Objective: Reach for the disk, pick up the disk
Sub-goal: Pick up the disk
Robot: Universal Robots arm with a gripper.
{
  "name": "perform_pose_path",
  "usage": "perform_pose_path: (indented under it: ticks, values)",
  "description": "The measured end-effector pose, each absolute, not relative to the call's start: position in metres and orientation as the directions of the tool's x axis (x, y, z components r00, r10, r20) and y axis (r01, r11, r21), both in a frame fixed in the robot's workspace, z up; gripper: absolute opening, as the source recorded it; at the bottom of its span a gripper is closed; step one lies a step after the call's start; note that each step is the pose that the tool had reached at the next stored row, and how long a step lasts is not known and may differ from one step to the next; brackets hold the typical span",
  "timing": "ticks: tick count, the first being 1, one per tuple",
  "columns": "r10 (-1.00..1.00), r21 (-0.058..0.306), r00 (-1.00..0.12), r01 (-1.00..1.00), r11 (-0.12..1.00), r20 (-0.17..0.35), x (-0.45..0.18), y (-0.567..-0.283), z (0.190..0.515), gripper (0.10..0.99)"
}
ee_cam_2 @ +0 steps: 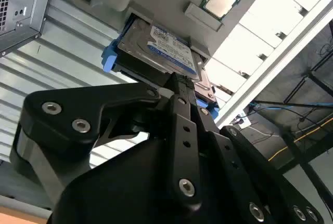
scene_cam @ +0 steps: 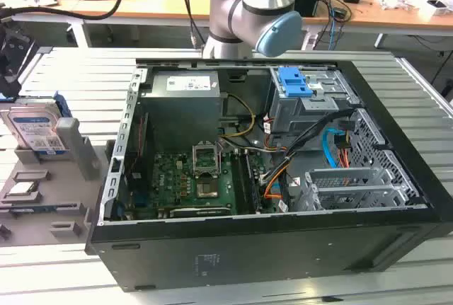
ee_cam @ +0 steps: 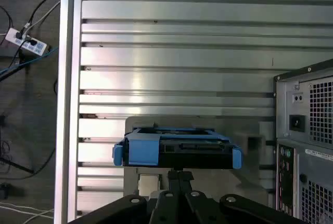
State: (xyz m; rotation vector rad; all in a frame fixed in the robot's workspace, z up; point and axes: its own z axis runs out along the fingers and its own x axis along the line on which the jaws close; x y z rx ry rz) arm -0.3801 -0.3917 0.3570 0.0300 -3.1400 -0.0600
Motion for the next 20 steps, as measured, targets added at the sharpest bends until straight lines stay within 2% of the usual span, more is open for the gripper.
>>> perform_pose_path:
  ticks: [11,20]
  values:
    - [-0.227,0.039,-0.974,-0.227,0.973,0.0,-0.3801,-0.3917,0.3569,0.106]
    - [-0.47,0.04,-0.882,-0.47,0.882,0.0,-0.3801,-0.3917,0.3569,0.106]
